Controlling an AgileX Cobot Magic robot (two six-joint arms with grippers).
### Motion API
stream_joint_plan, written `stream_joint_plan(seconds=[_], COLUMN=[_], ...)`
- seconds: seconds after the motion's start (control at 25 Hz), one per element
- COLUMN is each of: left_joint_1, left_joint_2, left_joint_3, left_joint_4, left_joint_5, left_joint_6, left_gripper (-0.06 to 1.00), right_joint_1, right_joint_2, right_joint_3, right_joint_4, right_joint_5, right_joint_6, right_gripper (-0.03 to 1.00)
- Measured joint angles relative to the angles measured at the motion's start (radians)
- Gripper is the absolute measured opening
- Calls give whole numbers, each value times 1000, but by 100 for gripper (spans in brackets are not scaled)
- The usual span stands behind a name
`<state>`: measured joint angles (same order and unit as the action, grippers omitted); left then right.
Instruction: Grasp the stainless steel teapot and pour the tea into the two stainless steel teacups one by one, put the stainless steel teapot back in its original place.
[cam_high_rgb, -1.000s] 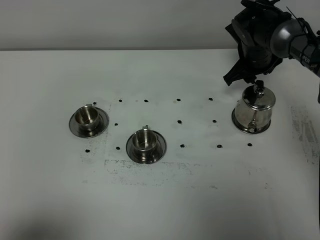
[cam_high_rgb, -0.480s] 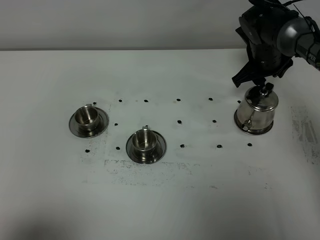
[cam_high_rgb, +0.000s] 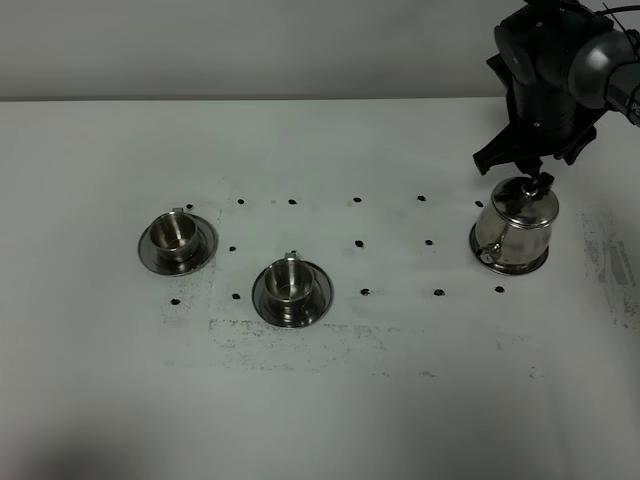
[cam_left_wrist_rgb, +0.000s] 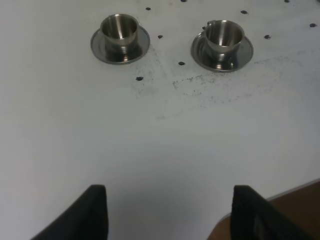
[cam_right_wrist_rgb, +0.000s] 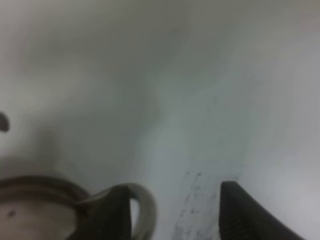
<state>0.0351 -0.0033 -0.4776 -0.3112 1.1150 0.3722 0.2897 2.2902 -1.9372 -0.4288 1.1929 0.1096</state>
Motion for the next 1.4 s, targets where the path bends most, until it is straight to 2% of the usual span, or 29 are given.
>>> stream_joint_plan(seconds=[0.52, 0.6, 0.76, 1.12, 1.4], left_joint_1=[0, 0, 0, 0, 0], left_joint_2=[0, 0, 0, 0, 0], left_joint_3=[0, 0, 0, 0, 0], left_joint_4=[0, 0, 0, 0, 0], left_joint_5=[0, 0, 0, 0, 0], left_joint_6=[1, 1, 1, 1, 1], left_gripper=[52, 52, 52, 52, 52], right_joint_1=[-59, -62, -69, -82, -96], right_joint_2=[-62, -106, -175, -178, -178], right_joint_3=[32, 91, 193, 309, 316], right_joint_4=[33, 46, 58, 138, 157], right_joint_5=[10, -34, -182, -395, -395], right_joint_6=[10, 10, -3, -102, -110], right_gripper=[39, 39, 39, 38, 38])
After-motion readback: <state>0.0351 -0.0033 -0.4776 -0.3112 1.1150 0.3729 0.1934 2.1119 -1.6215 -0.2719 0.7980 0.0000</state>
